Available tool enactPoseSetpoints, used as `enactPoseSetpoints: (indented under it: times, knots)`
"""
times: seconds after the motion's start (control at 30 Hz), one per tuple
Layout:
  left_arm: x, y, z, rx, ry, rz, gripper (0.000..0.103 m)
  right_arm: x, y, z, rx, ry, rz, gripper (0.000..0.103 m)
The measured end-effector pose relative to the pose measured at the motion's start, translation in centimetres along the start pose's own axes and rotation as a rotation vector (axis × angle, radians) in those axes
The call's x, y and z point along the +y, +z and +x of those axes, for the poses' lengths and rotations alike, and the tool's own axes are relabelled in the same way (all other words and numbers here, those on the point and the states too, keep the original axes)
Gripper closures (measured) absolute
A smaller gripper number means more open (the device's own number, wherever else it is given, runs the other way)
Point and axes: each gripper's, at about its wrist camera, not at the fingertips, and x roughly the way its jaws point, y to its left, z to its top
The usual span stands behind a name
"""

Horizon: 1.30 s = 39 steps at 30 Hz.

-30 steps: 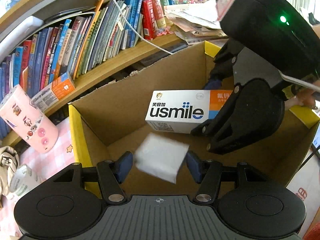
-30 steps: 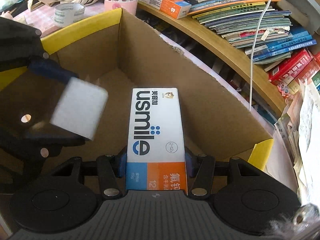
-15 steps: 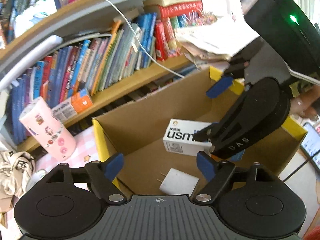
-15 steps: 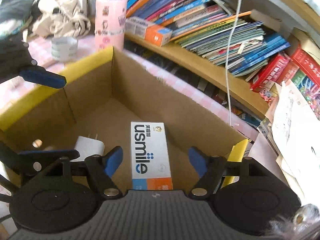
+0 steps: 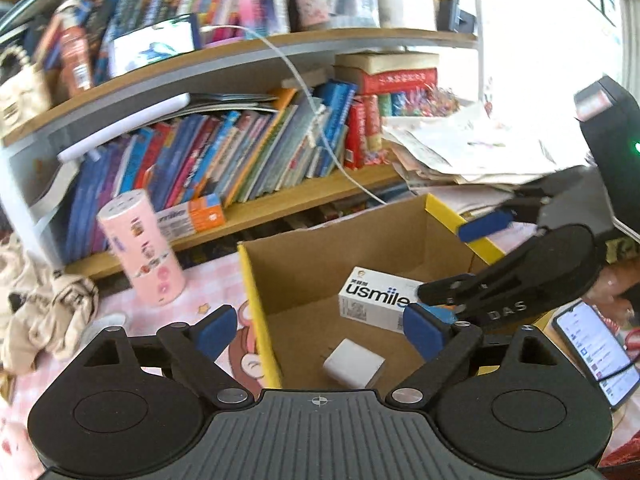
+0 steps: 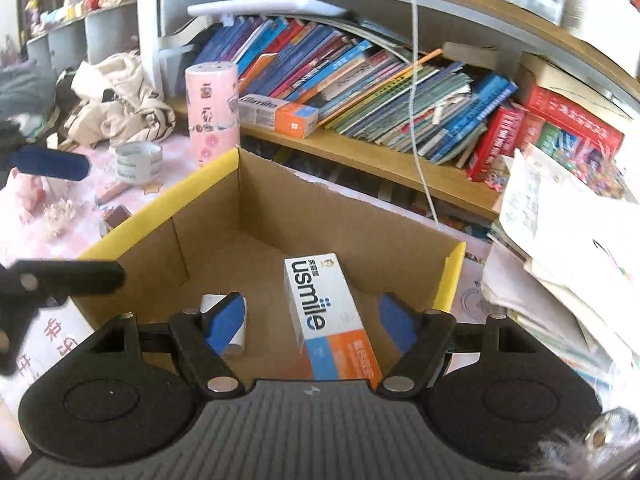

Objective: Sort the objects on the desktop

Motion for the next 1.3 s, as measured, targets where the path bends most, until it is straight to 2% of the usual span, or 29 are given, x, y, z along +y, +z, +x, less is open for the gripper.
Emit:
enactPoseSetpoints:
  times: [0.1,0.23,0.37,0.63,0.8,1.13,1.3]
  knots:
    - [0.4,-0.6,-1.1,-0.014,0.024,-0.024,0.011,0.2,-0.7,-0.9,-0.011,-0.028,0.027,0.030]
    - [0.6,-1.8,-3.0,-0.069,0.055,-0.071,0.009,0.2,-1.7,-2.5,-0.024,-0.060,0.096,0.030]
    - [0.7,-3.2,-4.3,-0.083,0.038,-0.103,0.007,0.9,-2.8,-4.3,-0.034,-0.097,0.155,0.030]
    - [2.4,-5.2,-5.4,-0.061,-0.011,-0.143,0.007,3.5,-4.8,-6.8,-0.028,-0.191,0.247,0.030]
    - [3.5,-6.4,-6.3,-0.045,-0.042,-0.126,0.007,5.7,-6.2,-7.6,0.005,-0.245,0.291,0.029]
    - [6.1,-9.3,-7.5,0.028,-0.074,-0.100,0.007,10.9,-8.8,-7.1,0.094,-0.292,0.339,0.029]
    - [7.4,-10.9,-7.7,0.073,-0.078,-0.093,0.007,13.3,-9.7,-6.5,0.140,-0.288,0.348,0.029]
